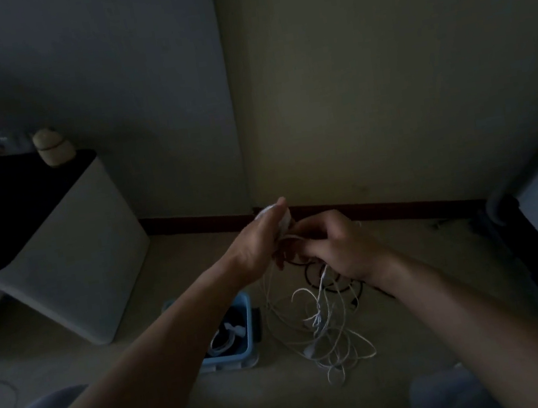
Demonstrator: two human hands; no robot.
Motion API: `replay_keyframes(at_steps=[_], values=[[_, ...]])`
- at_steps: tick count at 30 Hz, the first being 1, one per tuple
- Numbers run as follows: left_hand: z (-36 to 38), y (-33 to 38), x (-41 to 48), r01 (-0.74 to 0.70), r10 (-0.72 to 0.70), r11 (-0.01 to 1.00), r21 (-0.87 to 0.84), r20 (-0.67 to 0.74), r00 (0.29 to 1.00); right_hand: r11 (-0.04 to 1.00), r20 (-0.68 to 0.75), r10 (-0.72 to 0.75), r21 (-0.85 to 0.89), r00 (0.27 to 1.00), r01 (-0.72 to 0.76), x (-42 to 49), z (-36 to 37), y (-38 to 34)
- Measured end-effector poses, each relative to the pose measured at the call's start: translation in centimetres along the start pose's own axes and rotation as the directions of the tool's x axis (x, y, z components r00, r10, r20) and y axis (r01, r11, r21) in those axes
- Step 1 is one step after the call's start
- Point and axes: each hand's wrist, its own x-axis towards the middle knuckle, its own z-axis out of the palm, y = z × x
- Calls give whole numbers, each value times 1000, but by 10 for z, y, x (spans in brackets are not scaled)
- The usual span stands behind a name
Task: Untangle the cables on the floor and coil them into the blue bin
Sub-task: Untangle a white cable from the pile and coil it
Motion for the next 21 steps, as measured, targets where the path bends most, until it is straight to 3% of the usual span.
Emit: replay_keyframes(at_steps=[3,6,11,14,18,21], values=[[1,8,-2,90,-97,995,51,175,980,997,-88,-41,-73,995,35,1,-5,2],[2,10,-3,149,-164,986,73,266,950,983,-118,-71,-176,990,50,4,-9,4],[2,16,-6,155,-174,984,86,304,937,987,-122,-105,-132,987,88,5,-17,-1],[2,23,-11,165,-196,979,121,317,928,982,-135,-44,-187,990,18,9,-21,2],[3,27,-14,179,-218,973,146,325,920,989,-160,36,-134,987,-58,12,-33,4],[0,28,-15,159,-170,985,61,335,927,993,-169,49,-99,984,-67,14,-35,8]])
